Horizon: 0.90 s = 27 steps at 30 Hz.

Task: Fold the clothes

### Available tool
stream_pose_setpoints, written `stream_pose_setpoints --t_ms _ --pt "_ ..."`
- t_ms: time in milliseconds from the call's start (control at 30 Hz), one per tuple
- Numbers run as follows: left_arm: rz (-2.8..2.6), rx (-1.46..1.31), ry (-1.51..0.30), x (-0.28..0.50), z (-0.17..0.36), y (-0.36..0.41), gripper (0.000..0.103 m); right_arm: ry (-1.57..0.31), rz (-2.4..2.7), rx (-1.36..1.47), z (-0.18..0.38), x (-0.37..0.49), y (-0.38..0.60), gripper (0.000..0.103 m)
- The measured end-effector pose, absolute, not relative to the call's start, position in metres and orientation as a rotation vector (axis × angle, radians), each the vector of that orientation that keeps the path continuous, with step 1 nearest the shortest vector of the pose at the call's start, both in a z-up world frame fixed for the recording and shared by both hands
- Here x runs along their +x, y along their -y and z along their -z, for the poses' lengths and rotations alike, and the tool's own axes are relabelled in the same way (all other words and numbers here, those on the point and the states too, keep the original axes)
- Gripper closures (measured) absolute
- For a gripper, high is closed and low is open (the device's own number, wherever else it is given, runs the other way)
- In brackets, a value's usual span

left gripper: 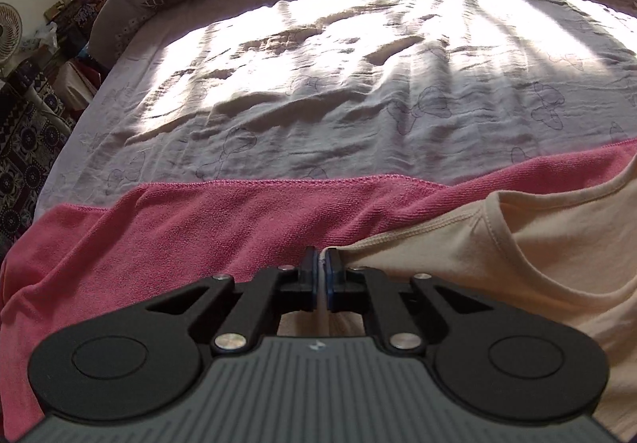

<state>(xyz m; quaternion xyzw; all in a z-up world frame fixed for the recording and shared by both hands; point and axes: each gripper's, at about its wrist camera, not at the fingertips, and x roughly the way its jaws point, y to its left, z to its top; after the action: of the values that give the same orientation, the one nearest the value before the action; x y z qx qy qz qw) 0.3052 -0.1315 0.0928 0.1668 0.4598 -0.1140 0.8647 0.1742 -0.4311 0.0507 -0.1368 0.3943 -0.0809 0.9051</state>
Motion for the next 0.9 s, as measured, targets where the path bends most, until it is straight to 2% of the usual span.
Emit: stream_pose_setpoints --t_ms 33,67,133,233,300,333,367,500,533,633,700,733,900 --pt "0.227 0.246 -0.997 0.313 -0.095 0.123 0.096 -0.812 0.157 -0.178 -0.055 0.173 0.444 0.076" --pt "0.221 0.141 -1.035 0.32 -0.097 0.112 0.096 -0.821 0.163 -0.051 -0.059 0.172 0.461 0.061" --pt "0.2 -0.203 -1.103 0.338 -0.095 0.072 0.091 -0.836 0.169 0.238 -0.067 0.168 0.499 0.042" --pt "0.152 -0.736 -1.206 0.363 -0.076 0.01 0.09 -0.779 0.166 0.655 -0.07 0.153 0.552 0.037" --pt "0.114 -1.009 -1.223 0.365 -0.057 -0.02 0.09 -0.714 0.212 0.809 -0.074 0.141 0.576 0.033" --pt "0.085 -1.054 -1.215 0.363 -0.054 -0.029 0.09 -0.688 0.245 0.828 -0.079 0.135 0.583 0.033" --pt "0.076 -1.039 -1.197 0.361 -0.057 -0.034 0.09 -0.673 0.282 0.776 -0.089 0.128 0.583 0.032" --pt "0.076 -0.529 -1.143 0.345 -0.099 -0.007 0.09 -0.676 0.336 0.348 -0.126 0.096 0.539 0.023" --pt "0.091 -0.356 -1.115 0.334 -0.111 0.008 0.088 -0.682 0.337 0.216 -0.132 0.086 0.521 0.02" --pt "0.212 0.0 -0.992 0.278 -0.133 0.054 0.065 -0.712 0.299 -0.132 -0.131 0.057 0.463 0.014" --pt "0.288 0.235 -0.897 0.24 -0.147 0.084 0.06 -0.738 0.256 -0.269 -0.118 0.053 0.435 0.014" --pt "0.325 0.35 -0.846 0.221 -0.154 0.099 0.055 -0.75 0.236 -0.323 -0.111 0.054 0.424 0.014" --pt "0.401 0.615 -0.821 0.17 -0.123 0.147 0.053 -0.784 0.242 -0.524 -0.072 0.101 0.398 0.014"
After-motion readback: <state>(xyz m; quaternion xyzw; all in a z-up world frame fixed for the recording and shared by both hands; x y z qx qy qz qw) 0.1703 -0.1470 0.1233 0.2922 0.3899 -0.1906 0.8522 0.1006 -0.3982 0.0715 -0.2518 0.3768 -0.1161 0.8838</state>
